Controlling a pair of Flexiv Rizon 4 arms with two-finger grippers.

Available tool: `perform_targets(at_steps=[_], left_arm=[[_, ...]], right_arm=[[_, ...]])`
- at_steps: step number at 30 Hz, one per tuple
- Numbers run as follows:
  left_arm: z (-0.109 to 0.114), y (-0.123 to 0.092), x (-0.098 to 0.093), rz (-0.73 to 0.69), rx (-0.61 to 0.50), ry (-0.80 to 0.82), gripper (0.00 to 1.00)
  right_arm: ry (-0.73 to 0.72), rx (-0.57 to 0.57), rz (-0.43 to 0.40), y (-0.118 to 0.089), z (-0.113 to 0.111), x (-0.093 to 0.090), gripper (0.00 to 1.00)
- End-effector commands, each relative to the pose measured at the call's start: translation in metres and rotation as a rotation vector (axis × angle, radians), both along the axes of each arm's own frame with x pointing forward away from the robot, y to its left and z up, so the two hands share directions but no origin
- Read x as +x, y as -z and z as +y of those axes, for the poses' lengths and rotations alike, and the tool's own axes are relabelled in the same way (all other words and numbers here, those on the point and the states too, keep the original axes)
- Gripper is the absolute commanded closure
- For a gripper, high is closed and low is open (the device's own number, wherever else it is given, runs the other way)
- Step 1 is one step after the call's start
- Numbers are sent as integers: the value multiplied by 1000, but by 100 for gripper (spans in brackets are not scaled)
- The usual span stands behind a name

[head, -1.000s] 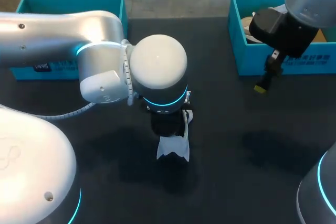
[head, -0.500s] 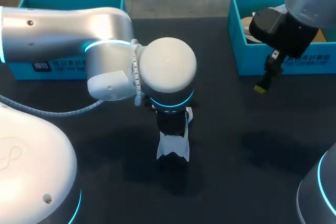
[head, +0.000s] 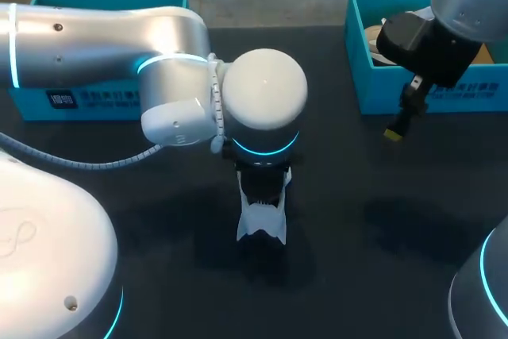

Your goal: Take the shoe out of the shoebox, open the shoe tongue, remove and reinsert the insole, then place the shoe into the shoebox

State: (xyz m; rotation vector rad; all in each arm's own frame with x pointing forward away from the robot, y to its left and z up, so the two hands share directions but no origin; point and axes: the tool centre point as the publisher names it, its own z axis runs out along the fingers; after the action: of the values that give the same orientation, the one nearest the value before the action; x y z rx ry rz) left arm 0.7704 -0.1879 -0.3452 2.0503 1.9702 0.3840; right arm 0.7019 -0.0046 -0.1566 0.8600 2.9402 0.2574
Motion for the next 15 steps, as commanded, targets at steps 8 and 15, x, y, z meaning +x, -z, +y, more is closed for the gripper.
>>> perform_targets(at_steps=[8, 15], left_arm=[[7, -4, -2, 11, -12, 21, 0], [13, -3, 10, 35, -17, 14, 0]], right_arm=[[1, -3, 5, 0, 2, 2, 0], [1, -3, 5, 0, 2, 2, 0]])
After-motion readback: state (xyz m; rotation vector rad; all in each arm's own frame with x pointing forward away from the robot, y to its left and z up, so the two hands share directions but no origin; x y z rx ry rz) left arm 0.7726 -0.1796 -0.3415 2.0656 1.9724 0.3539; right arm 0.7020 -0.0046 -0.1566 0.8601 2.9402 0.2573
